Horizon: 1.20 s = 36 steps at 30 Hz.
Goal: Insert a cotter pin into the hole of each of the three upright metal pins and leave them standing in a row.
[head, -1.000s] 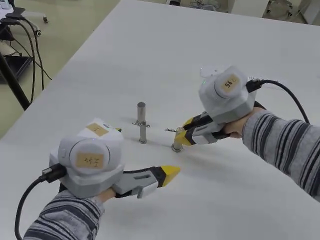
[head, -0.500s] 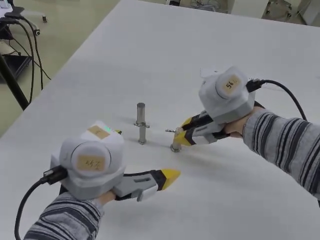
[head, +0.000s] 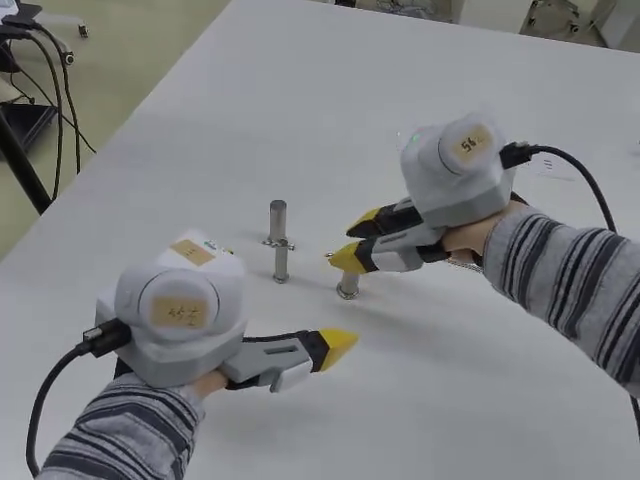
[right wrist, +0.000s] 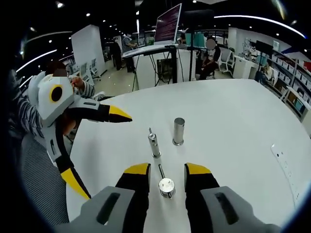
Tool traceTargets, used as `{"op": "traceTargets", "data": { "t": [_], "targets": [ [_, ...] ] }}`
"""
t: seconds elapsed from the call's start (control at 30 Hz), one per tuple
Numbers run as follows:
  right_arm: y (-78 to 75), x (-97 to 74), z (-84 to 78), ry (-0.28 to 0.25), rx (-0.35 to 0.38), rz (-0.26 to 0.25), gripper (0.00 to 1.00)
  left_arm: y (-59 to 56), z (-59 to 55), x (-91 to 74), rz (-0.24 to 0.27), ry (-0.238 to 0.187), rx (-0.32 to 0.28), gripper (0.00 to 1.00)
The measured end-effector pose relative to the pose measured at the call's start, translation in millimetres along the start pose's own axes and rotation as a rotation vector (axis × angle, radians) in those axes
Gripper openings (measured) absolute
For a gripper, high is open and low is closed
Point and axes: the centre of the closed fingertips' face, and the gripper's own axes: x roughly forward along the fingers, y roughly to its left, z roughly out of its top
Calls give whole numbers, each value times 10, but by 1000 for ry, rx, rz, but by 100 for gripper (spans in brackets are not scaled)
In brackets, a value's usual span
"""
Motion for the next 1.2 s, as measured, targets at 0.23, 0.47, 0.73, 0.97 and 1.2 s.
{"op": "traceTargets", "data": {
  "t": [0.23,0.47,0.73,0.97,1.2],
  "targets": [
    [-80,179,178,-54,70,-15,24,2,12,2,3,5,5,99],
    [-225,477,305,-85,118,-25,24,17,33,-2,2,0,-17,99],
    [-294,736,363,-95,152,-33,23,-20,12,18,-8,19,-3,98],
    [-300,903,312,-76,157,-31,19,-11,-7,23,-4,28,-6,97],
    [-282,951,341,-74,146,-34,16,13,-54,23,7,50,-12,95]
  ]
}}
